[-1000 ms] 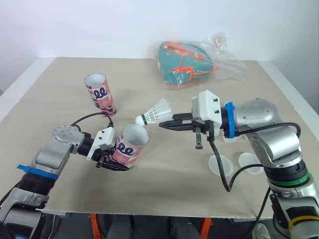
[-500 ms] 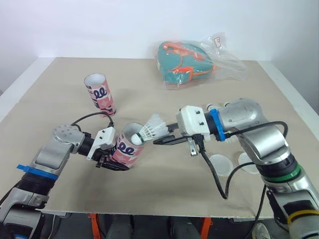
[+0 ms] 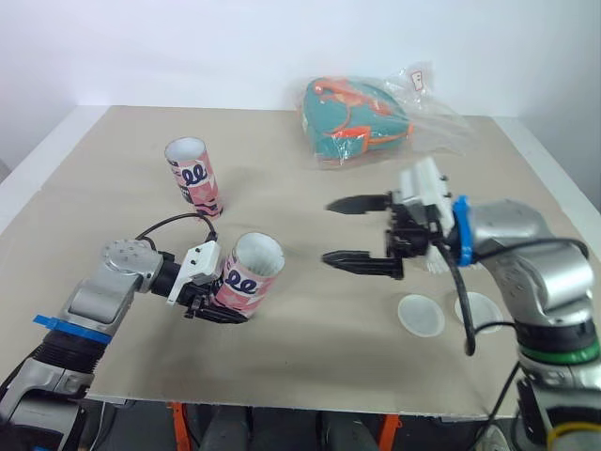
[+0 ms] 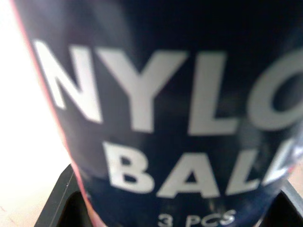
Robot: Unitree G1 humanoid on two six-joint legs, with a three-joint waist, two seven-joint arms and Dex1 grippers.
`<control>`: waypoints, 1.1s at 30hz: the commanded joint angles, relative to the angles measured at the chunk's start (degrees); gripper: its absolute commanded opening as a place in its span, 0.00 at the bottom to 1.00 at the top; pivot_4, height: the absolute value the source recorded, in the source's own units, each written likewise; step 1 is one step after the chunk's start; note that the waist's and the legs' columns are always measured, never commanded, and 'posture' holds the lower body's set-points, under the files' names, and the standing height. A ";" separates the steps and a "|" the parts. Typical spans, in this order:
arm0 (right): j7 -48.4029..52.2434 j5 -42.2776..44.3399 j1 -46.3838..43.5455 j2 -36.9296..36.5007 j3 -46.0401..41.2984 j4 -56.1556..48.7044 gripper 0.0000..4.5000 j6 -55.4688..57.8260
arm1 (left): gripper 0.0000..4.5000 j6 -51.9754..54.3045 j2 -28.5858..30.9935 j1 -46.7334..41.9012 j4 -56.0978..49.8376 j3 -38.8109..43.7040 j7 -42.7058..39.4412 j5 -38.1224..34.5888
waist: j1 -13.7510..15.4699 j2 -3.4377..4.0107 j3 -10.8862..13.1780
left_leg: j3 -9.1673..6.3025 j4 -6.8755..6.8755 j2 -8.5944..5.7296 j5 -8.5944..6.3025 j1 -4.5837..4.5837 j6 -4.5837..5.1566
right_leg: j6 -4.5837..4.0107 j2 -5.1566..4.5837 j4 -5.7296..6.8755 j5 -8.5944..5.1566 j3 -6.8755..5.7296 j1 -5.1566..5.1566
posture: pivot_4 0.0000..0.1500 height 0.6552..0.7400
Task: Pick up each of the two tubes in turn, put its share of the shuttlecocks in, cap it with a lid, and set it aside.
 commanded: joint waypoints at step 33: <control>-20.43 -1.46 27.47 -1.56 -18.15 2.58 0.98 1.61 | 0.59 -3.72 -3.25 -3.46 6.10 -4.18 -2.60 2.14 | -0.07 0.02 -0.03 | 0.13 -0.01 -0.03 0.05 0.07 0.09 | 0.47 -0.13 -0.80 0.16 -0.01 0.66 | 1.00 0.99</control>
